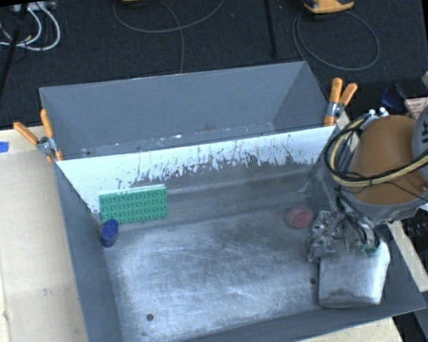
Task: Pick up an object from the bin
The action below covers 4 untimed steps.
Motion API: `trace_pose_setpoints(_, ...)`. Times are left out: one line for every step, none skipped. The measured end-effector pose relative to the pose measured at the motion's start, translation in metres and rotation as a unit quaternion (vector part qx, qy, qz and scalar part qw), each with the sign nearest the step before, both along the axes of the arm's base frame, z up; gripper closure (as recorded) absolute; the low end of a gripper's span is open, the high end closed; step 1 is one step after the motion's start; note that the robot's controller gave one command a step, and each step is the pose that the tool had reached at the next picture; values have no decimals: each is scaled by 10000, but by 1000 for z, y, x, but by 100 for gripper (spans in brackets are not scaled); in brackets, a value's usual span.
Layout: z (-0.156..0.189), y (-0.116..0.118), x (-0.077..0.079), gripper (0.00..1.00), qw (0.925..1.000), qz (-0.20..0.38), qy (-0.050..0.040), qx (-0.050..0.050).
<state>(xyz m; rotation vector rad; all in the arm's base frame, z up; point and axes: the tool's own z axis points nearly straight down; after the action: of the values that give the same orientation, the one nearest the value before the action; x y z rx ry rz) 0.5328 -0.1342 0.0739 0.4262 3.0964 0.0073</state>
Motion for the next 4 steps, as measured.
trace_pose_setpoints(-2, -2, -2, 0, 10000, -15, 34, -9)
trace_pose_setpoints(29, 16, 27, 0, 9925, 1218, 58, -22)
trace_pose_setpoints(6, -8, 84, 0, 9762, 2167, 40, 9)
trace_pose_setpoints(40, -22, 58, 0, 9837, 1796, 73, -26)
